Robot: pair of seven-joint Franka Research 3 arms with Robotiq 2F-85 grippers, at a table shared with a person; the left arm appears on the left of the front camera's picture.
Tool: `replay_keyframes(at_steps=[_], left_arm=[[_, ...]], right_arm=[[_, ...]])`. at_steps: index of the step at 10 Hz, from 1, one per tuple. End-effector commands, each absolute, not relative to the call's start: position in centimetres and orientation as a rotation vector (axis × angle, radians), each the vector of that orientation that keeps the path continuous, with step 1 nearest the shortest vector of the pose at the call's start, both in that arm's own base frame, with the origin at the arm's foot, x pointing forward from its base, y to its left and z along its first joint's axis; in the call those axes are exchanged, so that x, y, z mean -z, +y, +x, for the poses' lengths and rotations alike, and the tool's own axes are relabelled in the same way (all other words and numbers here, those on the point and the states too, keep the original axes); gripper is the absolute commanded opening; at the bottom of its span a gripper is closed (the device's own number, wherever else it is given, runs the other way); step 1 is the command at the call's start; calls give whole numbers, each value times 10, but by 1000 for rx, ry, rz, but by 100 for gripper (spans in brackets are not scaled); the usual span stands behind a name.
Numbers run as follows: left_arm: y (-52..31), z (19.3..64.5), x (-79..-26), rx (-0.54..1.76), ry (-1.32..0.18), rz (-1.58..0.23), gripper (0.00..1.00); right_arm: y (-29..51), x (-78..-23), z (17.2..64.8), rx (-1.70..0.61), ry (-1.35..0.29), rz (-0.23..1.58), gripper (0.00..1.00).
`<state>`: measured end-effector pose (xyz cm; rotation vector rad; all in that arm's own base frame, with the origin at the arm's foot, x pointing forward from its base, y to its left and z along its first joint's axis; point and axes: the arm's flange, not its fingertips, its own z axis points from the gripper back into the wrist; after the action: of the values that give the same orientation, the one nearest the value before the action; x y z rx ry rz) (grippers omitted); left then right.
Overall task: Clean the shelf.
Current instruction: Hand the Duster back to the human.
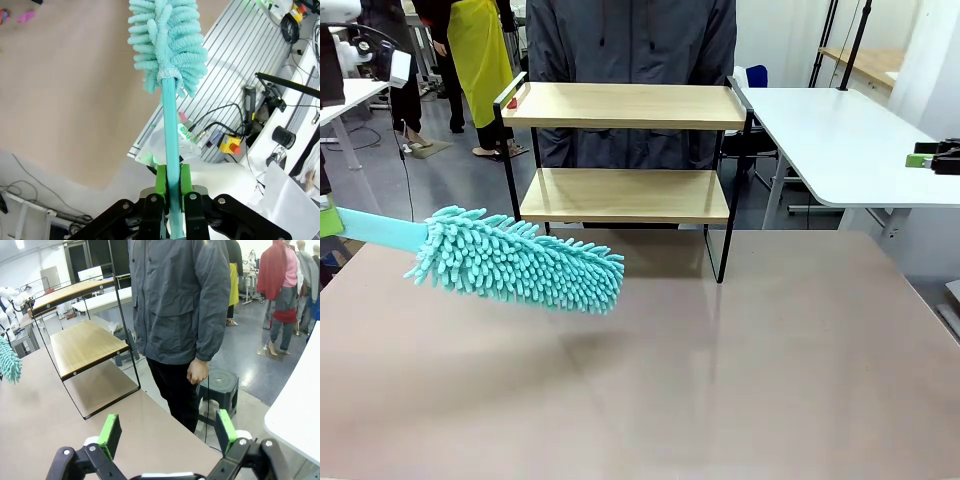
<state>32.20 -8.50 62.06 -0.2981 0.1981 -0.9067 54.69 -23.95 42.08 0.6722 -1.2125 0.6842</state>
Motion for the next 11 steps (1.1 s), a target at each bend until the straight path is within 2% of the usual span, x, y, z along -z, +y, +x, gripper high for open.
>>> replay_keyframes(at_steps=[1,3,5,8,11], left_arm=[[-85,318,-619,920,175,-321,13],[-85,322,-621,907,198,-298,13],[-68,332,-621,957,132,-412,13],[-71,336,-601,1044,73,-457,13],[-74,340,-586,1145,-26,-494,13]], right_arm=[[-238,-423,548,-689,-1211,665,100],[-239,-421,547,-684,-1212,672,100],[-205,-470,541,-783,-1237,787,100],[-146,-516,521,-852,-1119,879,100],[-86,-520,484,-895,-1024,1012,100]])
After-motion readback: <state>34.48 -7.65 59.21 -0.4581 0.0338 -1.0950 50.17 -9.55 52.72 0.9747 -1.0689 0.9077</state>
